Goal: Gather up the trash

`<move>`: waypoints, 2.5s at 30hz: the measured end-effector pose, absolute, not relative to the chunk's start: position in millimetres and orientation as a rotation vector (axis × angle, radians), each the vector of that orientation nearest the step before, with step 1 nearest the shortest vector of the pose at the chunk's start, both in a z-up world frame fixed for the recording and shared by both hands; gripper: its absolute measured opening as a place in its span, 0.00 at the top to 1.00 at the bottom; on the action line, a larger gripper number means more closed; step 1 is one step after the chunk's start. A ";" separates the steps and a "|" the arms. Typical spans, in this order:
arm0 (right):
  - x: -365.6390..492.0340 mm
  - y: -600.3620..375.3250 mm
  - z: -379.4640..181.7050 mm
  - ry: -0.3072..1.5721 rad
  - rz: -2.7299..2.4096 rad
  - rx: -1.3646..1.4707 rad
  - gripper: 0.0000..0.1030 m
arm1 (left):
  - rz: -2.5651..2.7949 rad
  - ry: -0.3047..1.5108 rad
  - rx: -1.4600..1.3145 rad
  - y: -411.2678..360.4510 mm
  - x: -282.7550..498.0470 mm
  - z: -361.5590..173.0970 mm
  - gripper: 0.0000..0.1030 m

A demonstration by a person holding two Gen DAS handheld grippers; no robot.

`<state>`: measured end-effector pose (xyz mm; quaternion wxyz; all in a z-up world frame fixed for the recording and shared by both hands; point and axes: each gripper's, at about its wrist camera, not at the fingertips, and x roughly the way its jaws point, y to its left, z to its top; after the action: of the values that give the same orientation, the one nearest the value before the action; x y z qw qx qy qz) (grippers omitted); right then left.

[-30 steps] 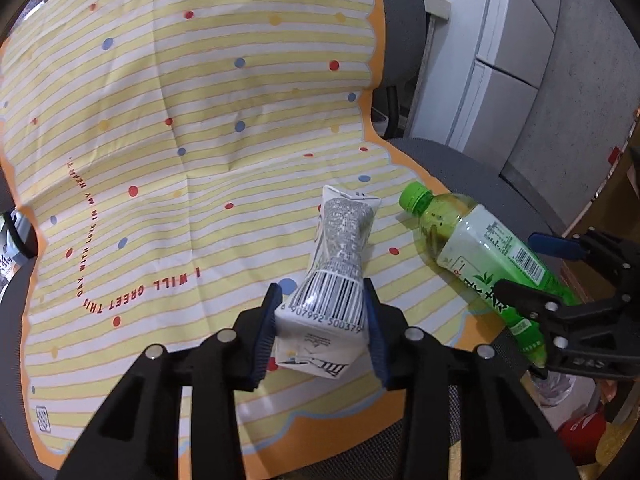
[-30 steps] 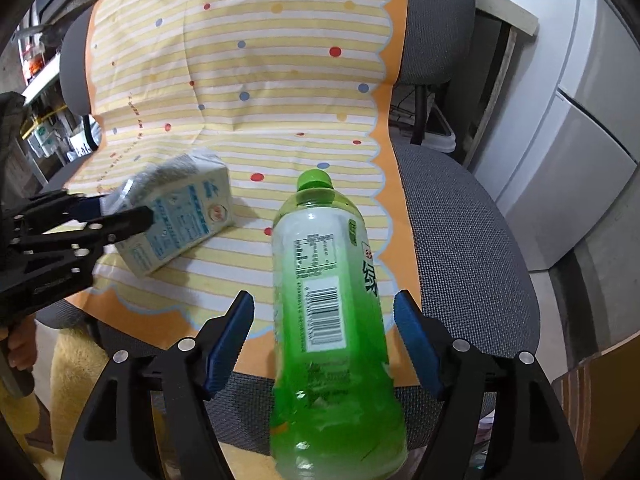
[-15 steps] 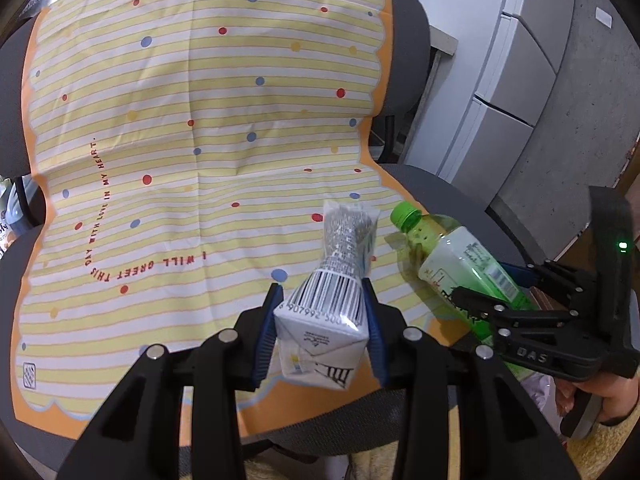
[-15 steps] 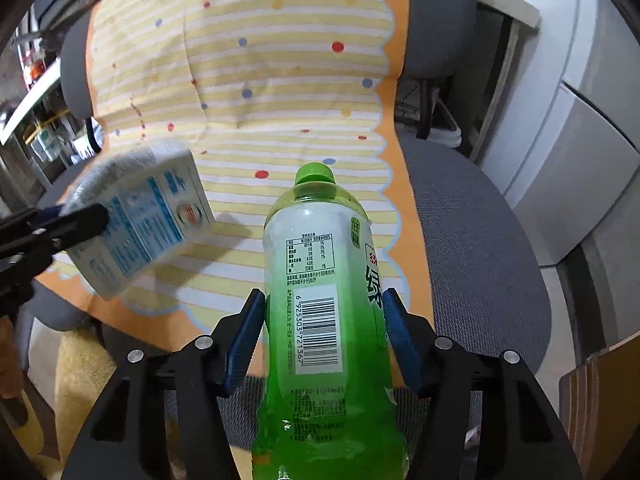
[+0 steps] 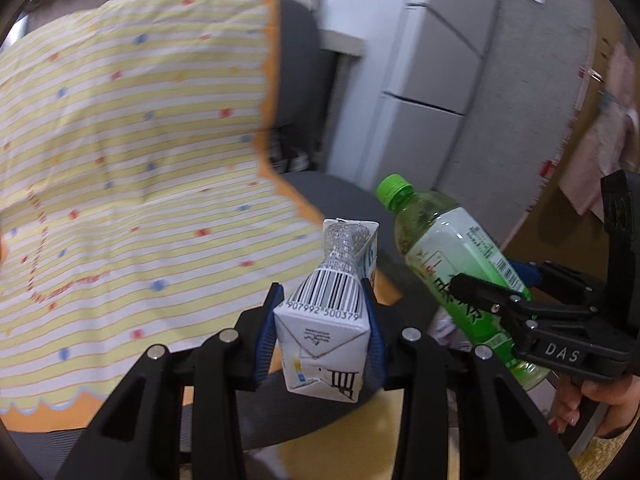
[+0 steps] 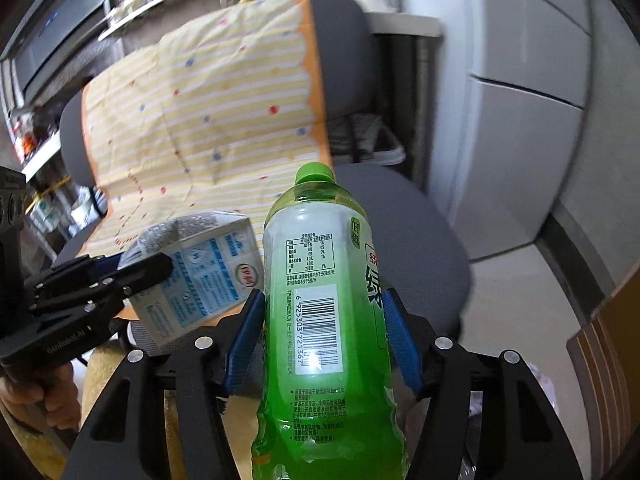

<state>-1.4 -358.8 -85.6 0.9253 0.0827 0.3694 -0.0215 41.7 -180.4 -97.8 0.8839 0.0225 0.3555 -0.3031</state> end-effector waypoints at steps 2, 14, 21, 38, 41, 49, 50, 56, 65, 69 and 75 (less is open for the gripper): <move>-18.6 -377.2 -88.3 0.753 -0.093 0.192 0.41 | -0.673 0.714 0.068 -203.1 32.7 -96.2 0.65; -117.3 -494.0 -129.2 0.768 -0.450 0.340 0.41 | -0.892 0.697 0.167 -323.2 -5.3 -117.0 0.65; -131.5 -537.9 -150.5 0.767 -0.545 0.411 0.30 | -0.965 0.705 0.208 -356.1 -22.5 -123.5 0.65; -148.1 -545.6 -148.1 0.713 -0.571 0.437 0.20 | -1.032 0.743 0.269 -373.5 -40.9 -140.3 0.65; -158.7 -545.9 -137.6 0.664 -0.582 0.431 0.20 | -1.062 0.753 0.287 -385.0 -48.6 -145.9 0.65; -180.2 -555.2 -120.9 0.596 -0.625 0.400 0.20 | -1.130 0.714 0.324 -425.9 -72.1 -156.2 0.64; -182.1 -556.8 -120.5 0.592 -0.629 0.404 0.20 | -1.134 0.708 0.326 -429.9 -73.9 -156.9 0.63; -189.5 -564.2 -123.2 0.597 -0.647 0.419 0.20 | -1.120 0.721 0.351 -447.5 -73.8 -166.9 0.51; -177.2 -548.7 -127.0 0.633 -0.605 0.409 0.20 | -1.017 0.762 0.339 -413.6 -53.0 -161.8 0.46; -170.1 -535.5 -119.6 0.656 -0.578 0.396 0.20 | -0.993 0.773 0.334 -395.8 -49.4 -150.6 0.39; -163.3 -508.2 -96.5 0.685 -0.517 0.389 0.17 | -0.943 0.804 0.327 -365.1 -42.7 -124.1 0.11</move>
<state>-163.3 -508.2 -96.5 0.8910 0.1876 0.3299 -0.2492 -42.7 -365.1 -124.1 0.8015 0.1525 0.3752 -0.4399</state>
